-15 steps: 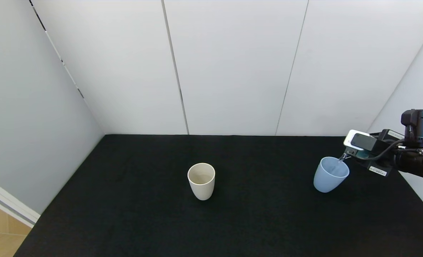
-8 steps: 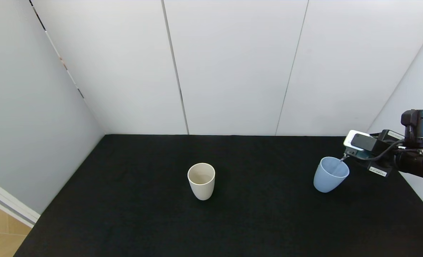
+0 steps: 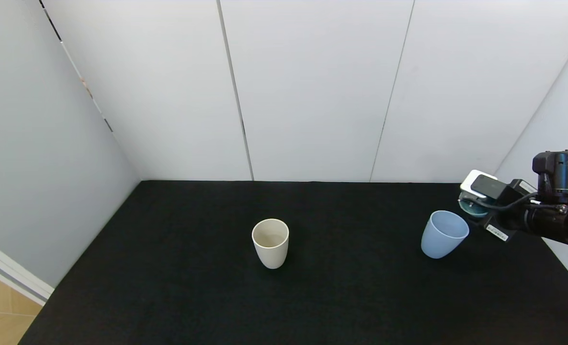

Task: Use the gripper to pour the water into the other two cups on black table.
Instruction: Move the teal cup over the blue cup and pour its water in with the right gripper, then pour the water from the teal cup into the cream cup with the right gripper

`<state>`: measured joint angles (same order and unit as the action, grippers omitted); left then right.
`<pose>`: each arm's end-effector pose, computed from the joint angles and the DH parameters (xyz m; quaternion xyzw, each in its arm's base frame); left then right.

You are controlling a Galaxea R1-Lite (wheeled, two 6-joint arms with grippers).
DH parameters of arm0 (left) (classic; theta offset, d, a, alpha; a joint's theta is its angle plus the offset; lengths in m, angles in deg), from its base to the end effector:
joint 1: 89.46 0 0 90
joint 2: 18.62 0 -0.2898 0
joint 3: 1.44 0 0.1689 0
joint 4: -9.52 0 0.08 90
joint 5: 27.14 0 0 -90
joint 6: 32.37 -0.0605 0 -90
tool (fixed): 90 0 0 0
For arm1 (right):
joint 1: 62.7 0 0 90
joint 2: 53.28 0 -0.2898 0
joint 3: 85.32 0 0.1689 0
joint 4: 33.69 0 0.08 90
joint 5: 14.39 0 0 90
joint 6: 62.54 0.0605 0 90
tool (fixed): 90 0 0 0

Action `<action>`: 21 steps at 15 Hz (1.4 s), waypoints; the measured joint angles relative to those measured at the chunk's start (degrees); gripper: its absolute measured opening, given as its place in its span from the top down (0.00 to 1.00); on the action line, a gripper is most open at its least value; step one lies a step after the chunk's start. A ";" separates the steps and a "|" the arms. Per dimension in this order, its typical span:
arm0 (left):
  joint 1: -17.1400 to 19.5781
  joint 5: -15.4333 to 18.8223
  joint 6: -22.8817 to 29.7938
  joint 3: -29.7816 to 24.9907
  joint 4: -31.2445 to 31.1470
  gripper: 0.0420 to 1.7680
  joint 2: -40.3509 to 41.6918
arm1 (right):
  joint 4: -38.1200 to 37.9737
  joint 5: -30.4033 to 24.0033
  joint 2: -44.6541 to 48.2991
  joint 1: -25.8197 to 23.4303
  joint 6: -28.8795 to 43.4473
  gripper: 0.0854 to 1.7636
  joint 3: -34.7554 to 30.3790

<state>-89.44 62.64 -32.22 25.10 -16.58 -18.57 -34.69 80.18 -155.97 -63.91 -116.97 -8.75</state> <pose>0.0017 0.0002 0.0765 -0.0013 -0.0043 0.0021 1.0000 0.3400 -0.0120 0.1444 -0.4501 0.2308 0.0636 0.8603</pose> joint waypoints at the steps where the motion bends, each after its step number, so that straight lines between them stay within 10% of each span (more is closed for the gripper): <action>1: 0.00 0.00 0.00 0.00 0.00 0.03 0.00 | -0.02 -0.06 0.13 0.09 1.88 0.32 0.00; 10: 0.00 0.00 0.00 0.00 0.00 0.03 0.00 | -18.79 -6.58 8.01 4.53 23.28 0.32 6.17; 21: -0.02 0.00 0.00 0.00 0.00 0.03 0.00 | -21.77 -3.84 7.90 24.77 35.97 0.32 16.64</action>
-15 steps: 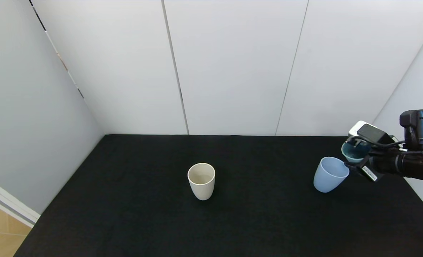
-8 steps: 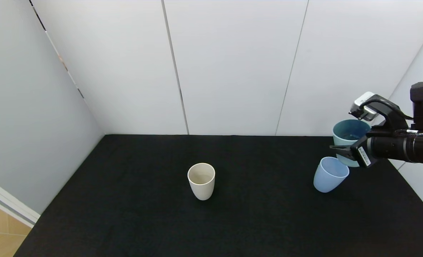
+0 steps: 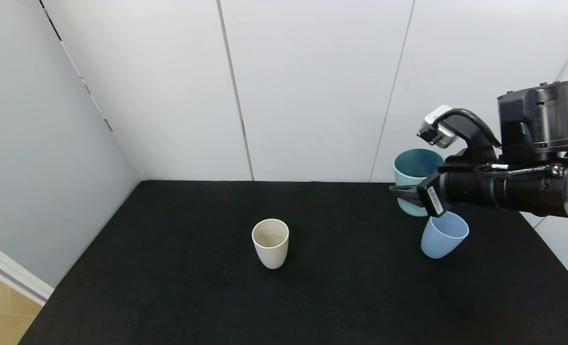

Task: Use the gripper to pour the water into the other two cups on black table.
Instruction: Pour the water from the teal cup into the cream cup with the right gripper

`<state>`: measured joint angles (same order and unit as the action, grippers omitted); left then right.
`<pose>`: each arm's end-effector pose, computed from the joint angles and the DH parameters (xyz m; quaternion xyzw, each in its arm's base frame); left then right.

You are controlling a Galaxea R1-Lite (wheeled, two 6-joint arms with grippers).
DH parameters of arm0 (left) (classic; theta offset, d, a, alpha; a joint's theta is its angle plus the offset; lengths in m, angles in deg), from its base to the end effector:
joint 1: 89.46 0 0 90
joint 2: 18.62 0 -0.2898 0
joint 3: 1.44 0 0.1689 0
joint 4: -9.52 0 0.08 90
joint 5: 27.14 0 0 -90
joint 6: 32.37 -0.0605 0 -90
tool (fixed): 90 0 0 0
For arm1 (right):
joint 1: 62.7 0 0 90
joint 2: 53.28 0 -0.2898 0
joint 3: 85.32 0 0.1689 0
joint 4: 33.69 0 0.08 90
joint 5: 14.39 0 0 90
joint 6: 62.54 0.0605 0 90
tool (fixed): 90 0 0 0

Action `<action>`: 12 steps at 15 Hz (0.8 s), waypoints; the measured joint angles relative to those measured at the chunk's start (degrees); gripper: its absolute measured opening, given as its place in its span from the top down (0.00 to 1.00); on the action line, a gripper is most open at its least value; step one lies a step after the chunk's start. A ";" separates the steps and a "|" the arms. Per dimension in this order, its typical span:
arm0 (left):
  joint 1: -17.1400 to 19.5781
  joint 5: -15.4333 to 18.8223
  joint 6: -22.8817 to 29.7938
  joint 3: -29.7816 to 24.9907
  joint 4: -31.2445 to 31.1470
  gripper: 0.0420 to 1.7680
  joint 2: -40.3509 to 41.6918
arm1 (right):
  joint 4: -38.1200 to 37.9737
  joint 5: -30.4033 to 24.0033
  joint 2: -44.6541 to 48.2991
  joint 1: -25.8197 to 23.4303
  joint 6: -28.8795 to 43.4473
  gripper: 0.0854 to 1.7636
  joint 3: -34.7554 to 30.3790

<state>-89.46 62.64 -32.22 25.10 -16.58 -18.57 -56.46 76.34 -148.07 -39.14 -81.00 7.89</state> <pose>0.0017 0.0002 0.0765 -0.0013 -0.0043 0.0019 1.0000 0.2946 0.1276 0.2262 -0.1975 0.1725 0.2240 0.9386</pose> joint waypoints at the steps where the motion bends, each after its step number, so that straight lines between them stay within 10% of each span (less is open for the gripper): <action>1: 0.00 0.00 0.00 0.00 0.02 0.03 0.00 | -0.07 1.44 -1.01 1.68 0.40 0.32 1.22; 12: 0.00 0.00 0.00 0.00 0.00 0.03 0.00 | -1.32 13.41 -16.90 17.29 0.77 0.32 16.24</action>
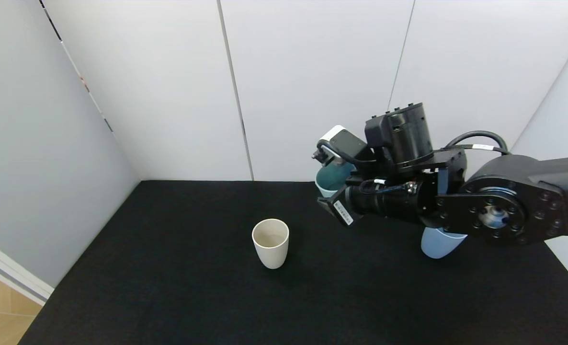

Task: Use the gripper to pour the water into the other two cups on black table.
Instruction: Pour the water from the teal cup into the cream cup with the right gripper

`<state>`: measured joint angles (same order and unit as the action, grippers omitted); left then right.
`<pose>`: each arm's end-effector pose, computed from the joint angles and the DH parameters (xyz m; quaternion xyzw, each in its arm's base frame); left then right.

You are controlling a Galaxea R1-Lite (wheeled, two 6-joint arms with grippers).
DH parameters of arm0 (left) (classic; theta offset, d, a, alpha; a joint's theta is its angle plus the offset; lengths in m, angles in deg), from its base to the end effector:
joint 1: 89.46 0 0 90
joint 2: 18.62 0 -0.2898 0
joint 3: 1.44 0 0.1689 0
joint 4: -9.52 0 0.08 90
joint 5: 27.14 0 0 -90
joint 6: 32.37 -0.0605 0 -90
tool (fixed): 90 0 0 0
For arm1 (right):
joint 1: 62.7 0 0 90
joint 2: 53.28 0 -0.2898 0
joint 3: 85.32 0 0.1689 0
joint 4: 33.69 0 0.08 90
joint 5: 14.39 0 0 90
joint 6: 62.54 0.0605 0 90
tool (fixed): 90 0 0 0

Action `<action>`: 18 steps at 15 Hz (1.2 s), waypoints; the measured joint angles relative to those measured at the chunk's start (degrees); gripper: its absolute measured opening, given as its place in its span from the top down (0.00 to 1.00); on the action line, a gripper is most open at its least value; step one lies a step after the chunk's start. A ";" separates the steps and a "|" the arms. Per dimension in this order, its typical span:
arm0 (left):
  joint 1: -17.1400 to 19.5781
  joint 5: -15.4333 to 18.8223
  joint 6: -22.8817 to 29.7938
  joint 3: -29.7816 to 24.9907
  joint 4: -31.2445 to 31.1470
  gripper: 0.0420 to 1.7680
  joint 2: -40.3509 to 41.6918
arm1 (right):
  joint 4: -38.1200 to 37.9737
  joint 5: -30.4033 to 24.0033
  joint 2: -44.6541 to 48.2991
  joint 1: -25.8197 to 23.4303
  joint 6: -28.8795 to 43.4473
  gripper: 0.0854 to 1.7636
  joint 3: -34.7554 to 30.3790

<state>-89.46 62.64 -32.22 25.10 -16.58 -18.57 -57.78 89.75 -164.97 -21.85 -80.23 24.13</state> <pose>0.0017 0.0002 0.0765 -0.0013 -0.0043 0.0019 1.0000 0.3124 0.2506 0.2012 -0.2496 0.1650 0.2533 0.9200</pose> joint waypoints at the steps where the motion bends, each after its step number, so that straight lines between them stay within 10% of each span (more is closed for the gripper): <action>1: 0.00 0.00 0.00 0.00 0.00 0.03 0.00 | -0.22 0.82 -1.46 1.01 0.00 0.32 1.33; 18: 0.00 0.00 0.00 0.00 0.00 0.03 0.00 | -7.19 15.59 -16.92 5.89 -10.89 0.32 17.15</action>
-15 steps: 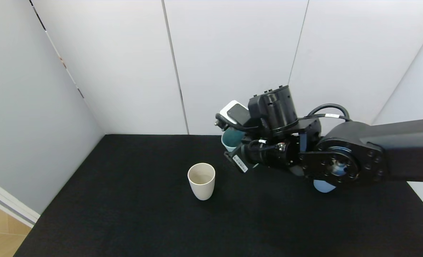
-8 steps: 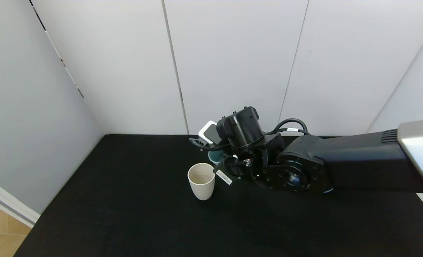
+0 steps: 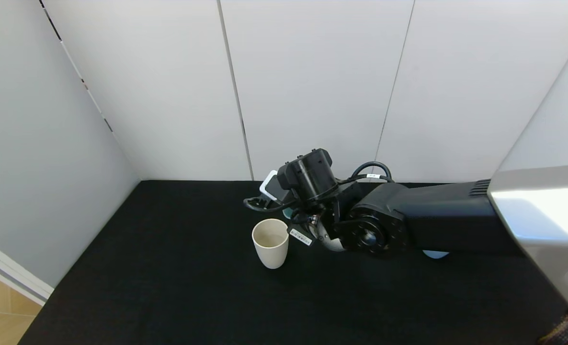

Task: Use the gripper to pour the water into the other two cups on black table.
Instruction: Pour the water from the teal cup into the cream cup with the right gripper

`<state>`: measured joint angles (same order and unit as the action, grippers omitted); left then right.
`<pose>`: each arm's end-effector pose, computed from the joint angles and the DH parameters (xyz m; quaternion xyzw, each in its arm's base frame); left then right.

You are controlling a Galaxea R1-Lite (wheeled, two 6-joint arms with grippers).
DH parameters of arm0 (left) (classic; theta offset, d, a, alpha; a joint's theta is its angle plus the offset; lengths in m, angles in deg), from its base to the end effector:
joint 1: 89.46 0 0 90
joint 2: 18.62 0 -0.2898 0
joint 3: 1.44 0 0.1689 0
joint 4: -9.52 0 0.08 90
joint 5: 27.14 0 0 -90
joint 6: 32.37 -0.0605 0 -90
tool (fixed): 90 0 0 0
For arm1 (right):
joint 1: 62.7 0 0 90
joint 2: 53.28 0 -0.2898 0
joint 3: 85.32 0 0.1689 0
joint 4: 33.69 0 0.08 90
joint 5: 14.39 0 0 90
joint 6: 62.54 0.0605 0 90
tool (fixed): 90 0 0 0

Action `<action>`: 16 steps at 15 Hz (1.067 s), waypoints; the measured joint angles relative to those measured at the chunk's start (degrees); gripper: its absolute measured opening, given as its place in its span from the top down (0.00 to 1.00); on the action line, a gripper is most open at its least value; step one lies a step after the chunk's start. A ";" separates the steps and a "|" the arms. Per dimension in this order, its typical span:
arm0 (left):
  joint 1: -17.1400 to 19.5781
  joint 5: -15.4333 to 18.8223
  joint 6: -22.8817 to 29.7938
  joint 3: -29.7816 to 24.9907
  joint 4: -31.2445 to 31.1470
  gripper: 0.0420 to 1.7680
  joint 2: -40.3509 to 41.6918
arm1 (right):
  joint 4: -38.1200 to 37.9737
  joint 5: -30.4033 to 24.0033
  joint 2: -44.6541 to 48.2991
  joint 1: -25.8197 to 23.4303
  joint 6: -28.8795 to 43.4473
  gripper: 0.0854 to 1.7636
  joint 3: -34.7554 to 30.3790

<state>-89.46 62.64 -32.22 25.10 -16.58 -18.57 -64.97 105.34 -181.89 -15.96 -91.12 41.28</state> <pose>0.0017 0.0002 0.0765 -0.0013 -0.0043 0.0019 1.0000 0.3374 0.3147 0.1478 -0.4057 0.1831 0.1928 0.8745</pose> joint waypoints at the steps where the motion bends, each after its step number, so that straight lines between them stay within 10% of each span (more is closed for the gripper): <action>1: 0.00 -0.02 0.00 0.00 -0.02 0.03 0.00 | -0.05 0.88 -0.28 0.26 -0.89 0.32 0.38; 16: 0.00 0.00 0.00 0.00 -0.02 0.03 0.00 | -0.07 9.18 -4.41 3.93 -10.67 0.32 4.18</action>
<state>-89.46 62.64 -32.22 25.10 -16.60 -18.57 -65.04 114.52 -186.30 -12.04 -101.79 45.46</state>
